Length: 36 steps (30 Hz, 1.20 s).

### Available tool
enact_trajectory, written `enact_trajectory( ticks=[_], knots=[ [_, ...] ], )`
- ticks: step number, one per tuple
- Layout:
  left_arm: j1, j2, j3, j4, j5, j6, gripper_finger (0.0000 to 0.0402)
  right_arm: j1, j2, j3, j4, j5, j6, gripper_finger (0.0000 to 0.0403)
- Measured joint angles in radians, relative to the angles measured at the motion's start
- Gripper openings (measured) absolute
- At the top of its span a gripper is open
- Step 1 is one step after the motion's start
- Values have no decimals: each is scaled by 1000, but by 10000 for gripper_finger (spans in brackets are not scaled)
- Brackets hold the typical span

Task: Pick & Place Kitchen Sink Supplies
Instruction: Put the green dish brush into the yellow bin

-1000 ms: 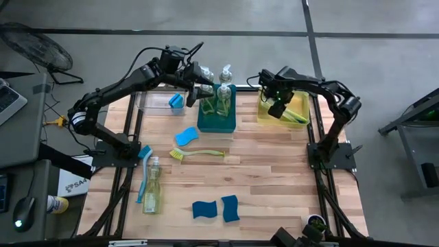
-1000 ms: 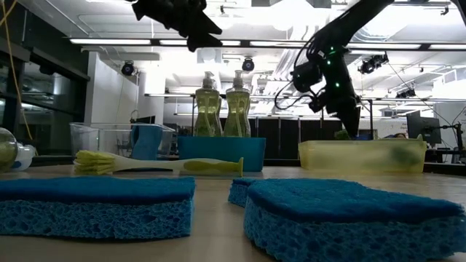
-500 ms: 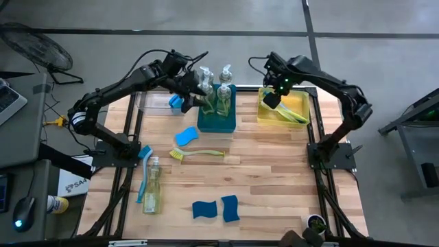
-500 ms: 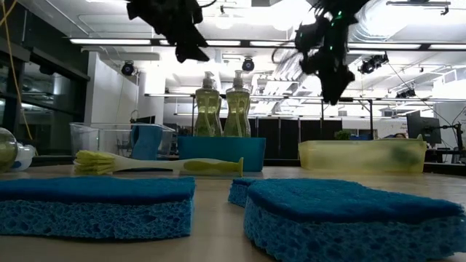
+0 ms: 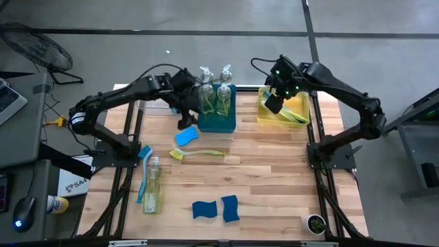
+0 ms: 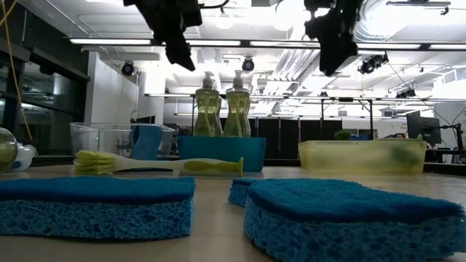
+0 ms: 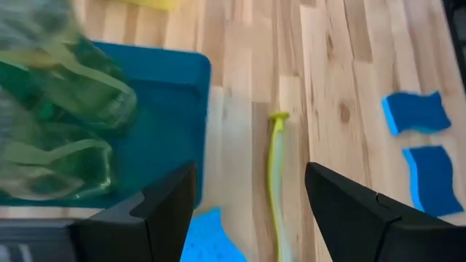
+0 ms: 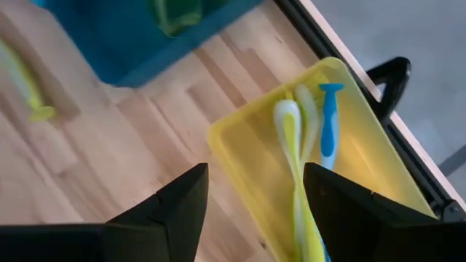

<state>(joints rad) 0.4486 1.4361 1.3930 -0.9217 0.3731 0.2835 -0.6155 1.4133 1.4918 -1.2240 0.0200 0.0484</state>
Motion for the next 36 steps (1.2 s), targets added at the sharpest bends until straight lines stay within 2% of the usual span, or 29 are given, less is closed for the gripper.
enact_trajectory(
  ticks=[6,13,21,28,36],
  knots=[
    [-107,-1,-9,-46,-100,-53,253,109,-34,0,3,1,72,216],
    [-209,-2,-145,-41,-133,-160,253,268,-42,0,-4,59,157,215],
    [-338,-1,-339,61,-211,-317,253,467,-41,0,-5,153,271,215],
    [-432,-1,-462,184,-383,-402,253,612,-41,0,-5,241,386,214],
    [-465,-1,-525,240,-409,-412,253,717,-41,0,11,320,471,213]
  ],
)
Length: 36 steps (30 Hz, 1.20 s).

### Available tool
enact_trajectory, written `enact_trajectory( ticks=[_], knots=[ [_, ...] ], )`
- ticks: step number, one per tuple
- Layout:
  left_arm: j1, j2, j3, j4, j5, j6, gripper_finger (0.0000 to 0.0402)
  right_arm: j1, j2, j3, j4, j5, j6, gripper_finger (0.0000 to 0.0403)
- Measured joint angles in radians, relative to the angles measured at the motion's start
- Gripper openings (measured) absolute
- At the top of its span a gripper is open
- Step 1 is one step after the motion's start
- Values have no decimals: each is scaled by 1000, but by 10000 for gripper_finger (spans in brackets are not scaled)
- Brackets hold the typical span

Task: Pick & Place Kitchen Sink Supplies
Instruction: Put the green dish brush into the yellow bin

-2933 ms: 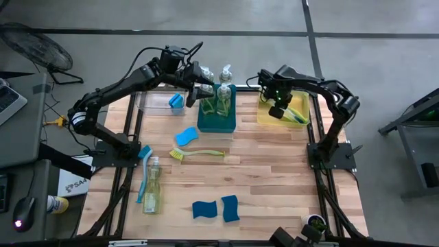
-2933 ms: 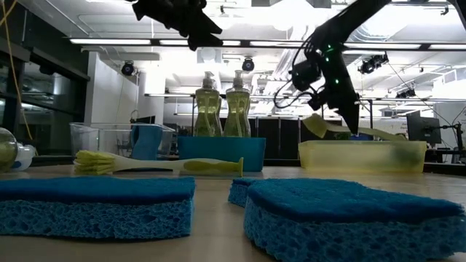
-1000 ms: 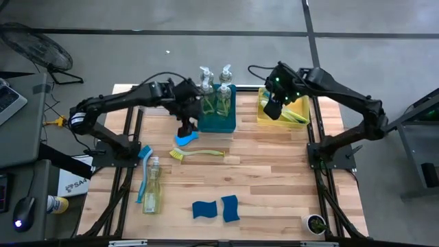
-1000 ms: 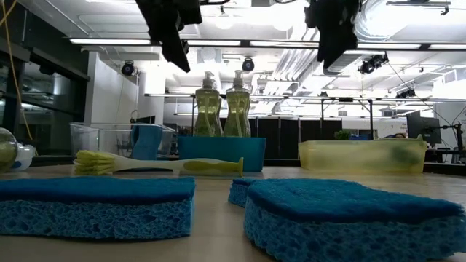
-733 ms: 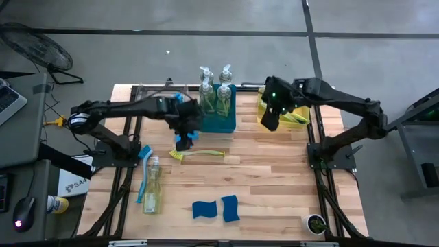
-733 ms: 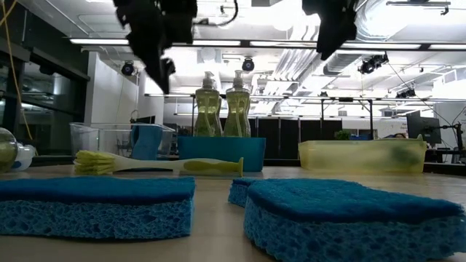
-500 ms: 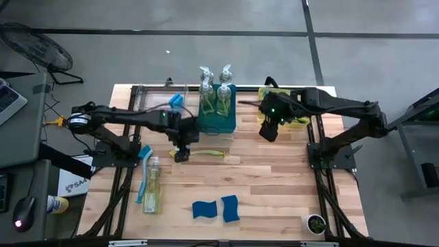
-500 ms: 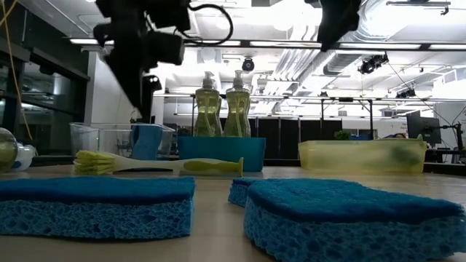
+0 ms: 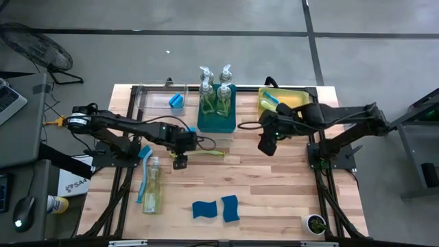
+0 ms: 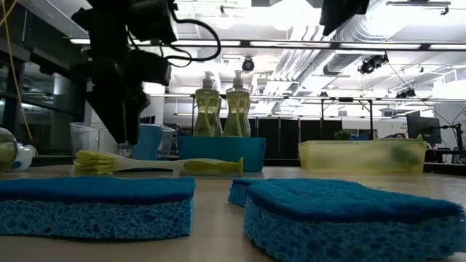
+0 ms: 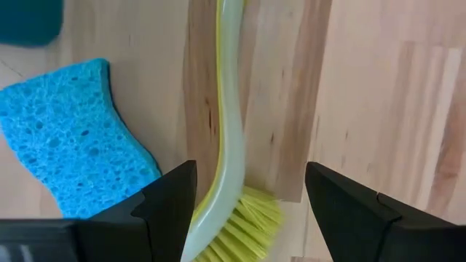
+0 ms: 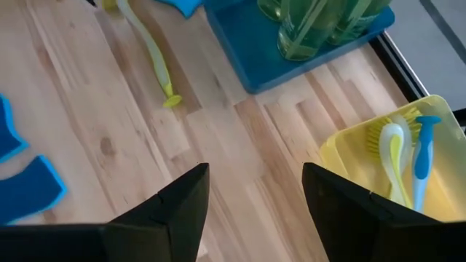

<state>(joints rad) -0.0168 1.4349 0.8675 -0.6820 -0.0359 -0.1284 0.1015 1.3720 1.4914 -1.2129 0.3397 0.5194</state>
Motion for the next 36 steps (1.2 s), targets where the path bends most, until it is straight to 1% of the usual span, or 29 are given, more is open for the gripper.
enact_trajectory(
  ticks=[9,14,19,24,30,33,36],
  knots=[
    [3,0,-72,90,-27,28,253,65,1,0,24,54,69,215],
    [3,2,-103,104,-23,71,253,82,1,0,44,55,84,216],
    [3,10,-107,108,-19,77,253,99,1,0,91,77,85,216],
    [3,29,-107,128,-14,79,253,116,1,0,144,77,85,216],
    [3,95,-104,178,-1,78,252,134,1,0,169,81,86,216],
    [3,120,-100,176,4,71,237,136,2,0,174,81,86,216],
    [3,124,-101,177,4,55,205,136,2,0,180,79,87,216]
  ],
)
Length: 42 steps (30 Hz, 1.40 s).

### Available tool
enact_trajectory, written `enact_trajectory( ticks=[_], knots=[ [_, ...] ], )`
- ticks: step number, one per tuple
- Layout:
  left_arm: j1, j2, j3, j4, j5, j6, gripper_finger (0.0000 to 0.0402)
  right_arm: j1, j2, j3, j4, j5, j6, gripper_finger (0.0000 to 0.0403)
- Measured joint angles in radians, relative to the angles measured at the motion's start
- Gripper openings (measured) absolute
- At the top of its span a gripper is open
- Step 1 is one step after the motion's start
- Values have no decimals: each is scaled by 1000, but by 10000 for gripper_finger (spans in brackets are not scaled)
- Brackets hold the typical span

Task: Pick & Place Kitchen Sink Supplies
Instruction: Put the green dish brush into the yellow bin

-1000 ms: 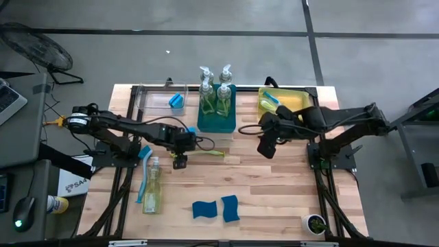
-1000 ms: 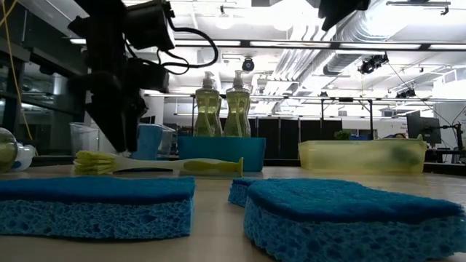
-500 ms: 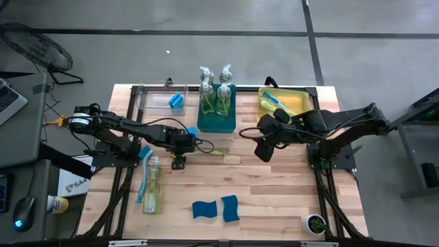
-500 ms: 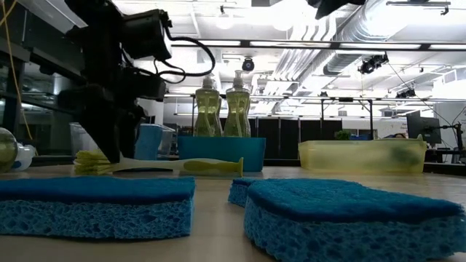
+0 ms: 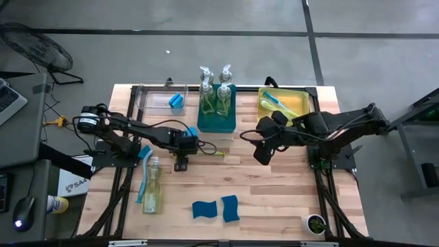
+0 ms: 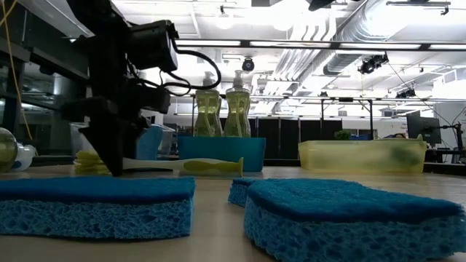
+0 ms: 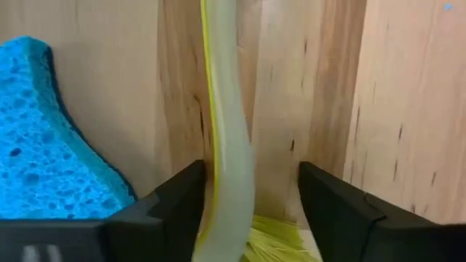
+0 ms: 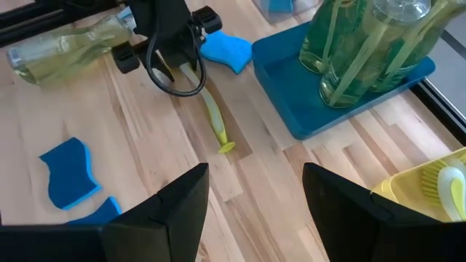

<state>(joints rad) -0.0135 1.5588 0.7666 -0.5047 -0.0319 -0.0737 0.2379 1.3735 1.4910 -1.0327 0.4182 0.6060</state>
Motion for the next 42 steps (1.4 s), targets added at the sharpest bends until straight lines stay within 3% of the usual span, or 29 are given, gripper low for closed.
enact_trajectory(
  ticks=[10,29,42],
  knots=[
    [0,2,3,6,19,-40,63,0,0,0,1,-10,0,216],
    [0,6,154,-85,89,-29,64,49,0,0,-21,-61,23,216],
    [0,5,392,-97,103,39,64,117,0,0,-50,-4,50,216]
  ],
)
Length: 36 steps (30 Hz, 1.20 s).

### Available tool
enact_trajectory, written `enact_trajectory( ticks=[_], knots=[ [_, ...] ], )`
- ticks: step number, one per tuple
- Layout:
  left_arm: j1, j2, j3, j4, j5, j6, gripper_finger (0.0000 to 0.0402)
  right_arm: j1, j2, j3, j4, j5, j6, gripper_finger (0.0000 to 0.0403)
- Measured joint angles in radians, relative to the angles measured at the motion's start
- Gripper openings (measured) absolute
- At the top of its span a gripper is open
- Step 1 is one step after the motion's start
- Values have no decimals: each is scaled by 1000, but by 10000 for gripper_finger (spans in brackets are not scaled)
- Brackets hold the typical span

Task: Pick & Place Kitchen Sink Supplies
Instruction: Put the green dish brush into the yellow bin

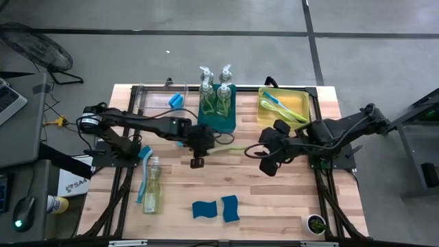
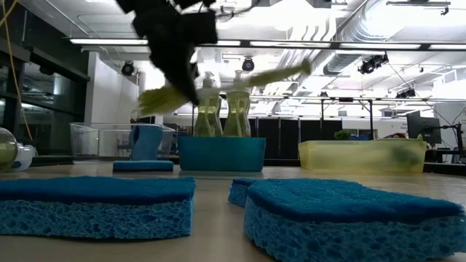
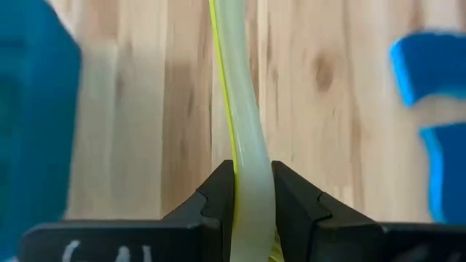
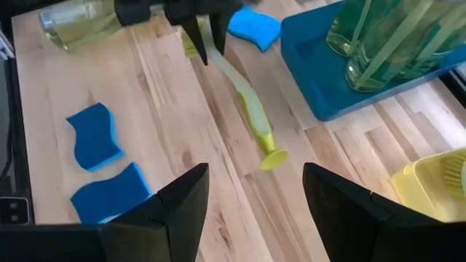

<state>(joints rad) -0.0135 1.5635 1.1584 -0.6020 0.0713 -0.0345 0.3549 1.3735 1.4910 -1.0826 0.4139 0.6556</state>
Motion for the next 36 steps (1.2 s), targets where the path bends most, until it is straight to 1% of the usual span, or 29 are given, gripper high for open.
enact_trajectory(
  ticks=[6,11,14,19,23,26,30,33,36],
  knots=[
    [0,-1,131,2,-9,40,64,6,0,0,0,14,2,216],
    [0,-1,212,-15,-59,82,64,7,-6,0,-22,69,82,216],
    [1,-1,243,-29,-92,94,64,15,-14,0,-90,89,150,216],
    [1,-2,256,-99,-134,109,64,84,-28,0,-246,235,322,216],
    [0,-2,256,-78,-133,109,64,137,-28,0,-293,266,390,216],
    [0,-2,256,-25,-103,109,64,169,-26,-1,-281,290,409,216],
    [0,-2,256,64,-47,109,64,235,-26,-4,-273,407,438,216],
    [0,-2,256,125,-14,109,64,278,-27,-40,-253,492,474,216],
    [0,-2,256,189,25,109,64,302,-27,-93,-185,526,485,216]
  ],
)
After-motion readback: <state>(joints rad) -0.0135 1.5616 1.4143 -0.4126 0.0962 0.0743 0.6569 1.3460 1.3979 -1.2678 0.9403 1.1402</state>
